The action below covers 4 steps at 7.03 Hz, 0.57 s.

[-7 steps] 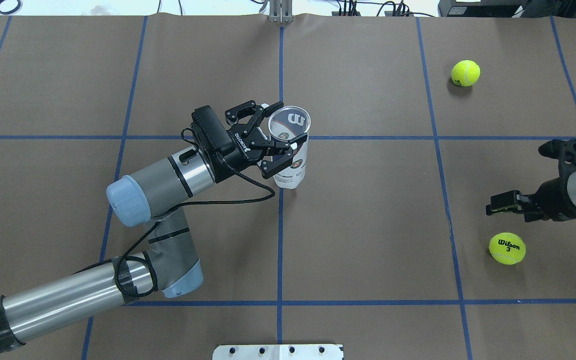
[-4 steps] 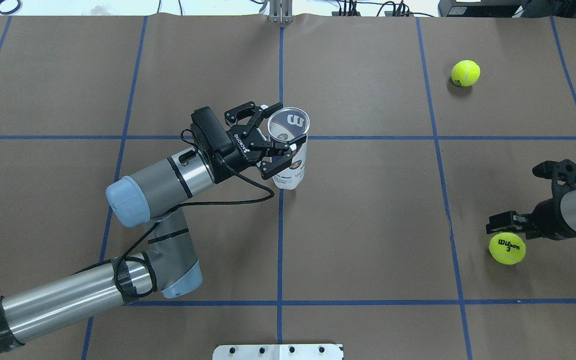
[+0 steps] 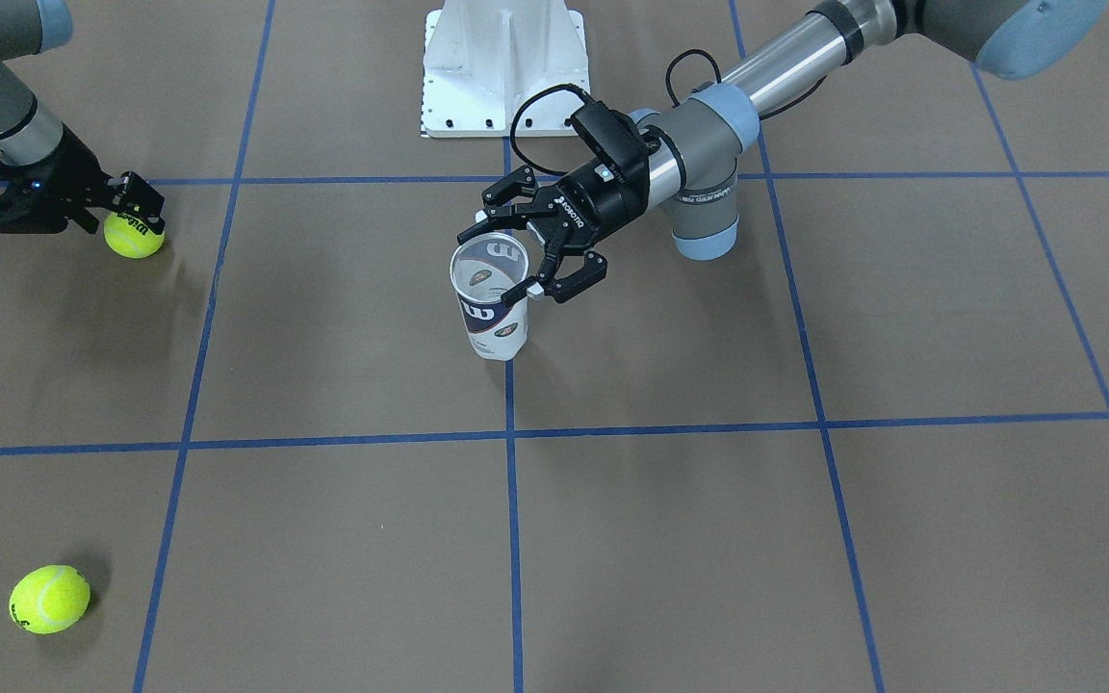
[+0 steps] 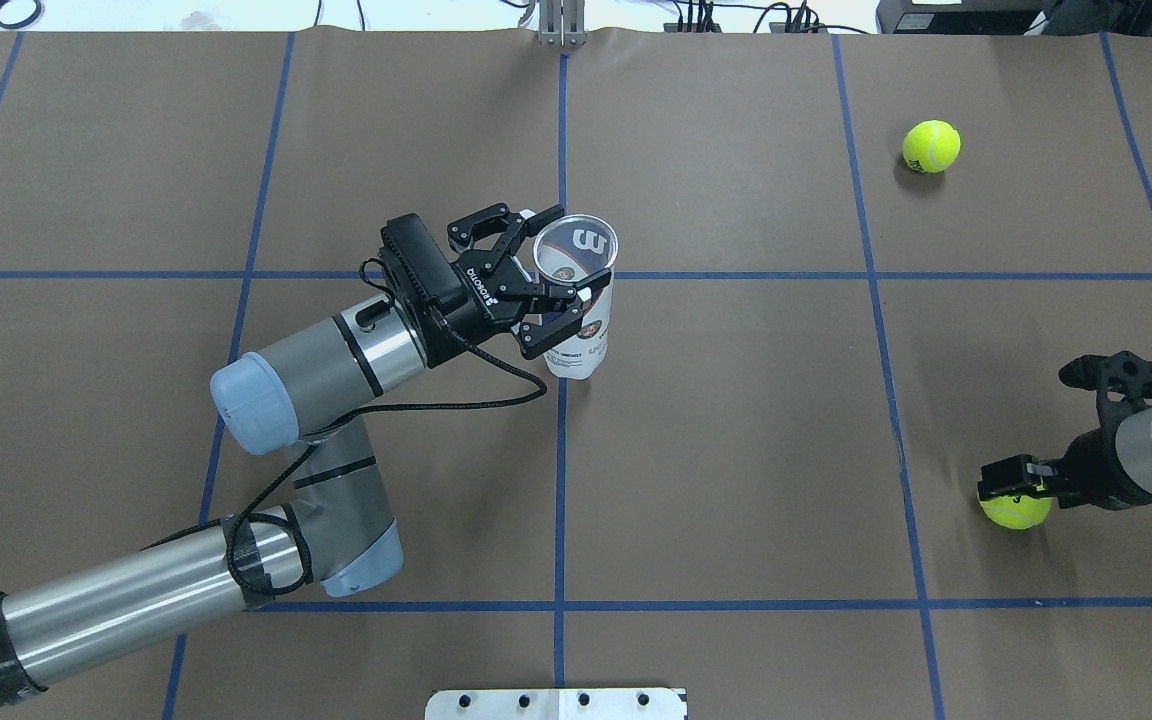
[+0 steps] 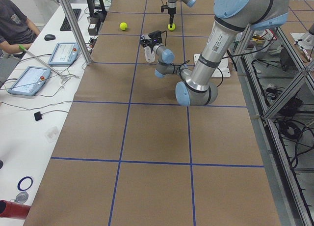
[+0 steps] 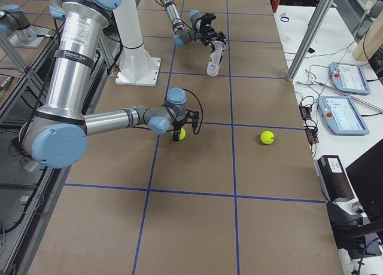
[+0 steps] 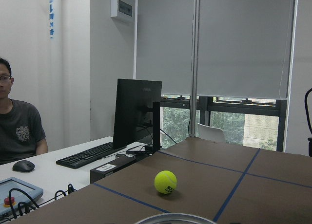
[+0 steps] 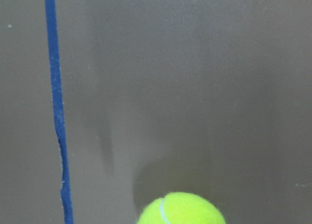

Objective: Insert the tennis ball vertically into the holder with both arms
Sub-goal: 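Grasp the nearer tennis ball with the right gripper and lift it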

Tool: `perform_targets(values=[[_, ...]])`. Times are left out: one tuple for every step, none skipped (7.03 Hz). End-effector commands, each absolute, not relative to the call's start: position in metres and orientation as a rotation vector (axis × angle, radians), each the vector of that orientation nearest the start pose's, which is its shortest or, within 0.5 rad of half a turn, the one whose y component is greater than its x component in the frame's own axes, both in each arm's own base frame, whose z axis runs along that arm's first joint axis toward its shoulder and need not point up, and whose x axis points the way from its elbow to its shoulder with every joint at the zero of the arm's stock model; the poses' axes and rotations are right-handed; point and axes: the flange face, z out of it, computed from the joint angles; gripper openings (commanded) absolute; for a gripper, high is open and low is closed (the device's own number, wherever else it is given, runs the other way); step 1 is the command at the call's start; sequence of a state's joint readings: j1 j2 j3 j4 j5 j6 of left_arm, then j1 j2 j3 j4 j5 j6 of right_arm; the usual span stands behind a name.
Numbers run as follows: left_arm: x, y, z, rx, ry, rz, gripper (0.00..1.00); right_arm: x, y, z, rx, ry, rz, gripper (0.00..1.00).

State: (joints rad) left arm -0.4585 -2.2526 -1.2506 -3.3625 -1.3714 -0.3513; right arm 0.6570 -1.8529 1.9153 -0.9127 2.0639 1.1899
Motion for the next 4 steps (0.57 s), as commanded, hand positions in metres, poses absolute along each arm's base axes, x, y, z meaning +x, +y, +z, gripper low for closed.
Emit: perform_targets(values=[[0.526,-0.429,0.223,1.666,1.342,0.235,0.73,-0.273,-0.314,0.549,-0.064,-0.841,0.075,0.69],[0.525,-0.429,0.229,1.665,1.339,0.235,0.73,-0.273,-0.315,0.549,-0.065,-0.842,0.076,0.38],[0.523,-0.421,0.24,1.676,1.356,0.213,0.73,-0.273,-0.315,0.549,-0.065,-0.842,0.076,0.19],[0.531,-0.411,0.24,1.672,1.371,0.195,0.73,-0.273,-0.316,0.545,-0.06,-0.848,0.075,0.0]])
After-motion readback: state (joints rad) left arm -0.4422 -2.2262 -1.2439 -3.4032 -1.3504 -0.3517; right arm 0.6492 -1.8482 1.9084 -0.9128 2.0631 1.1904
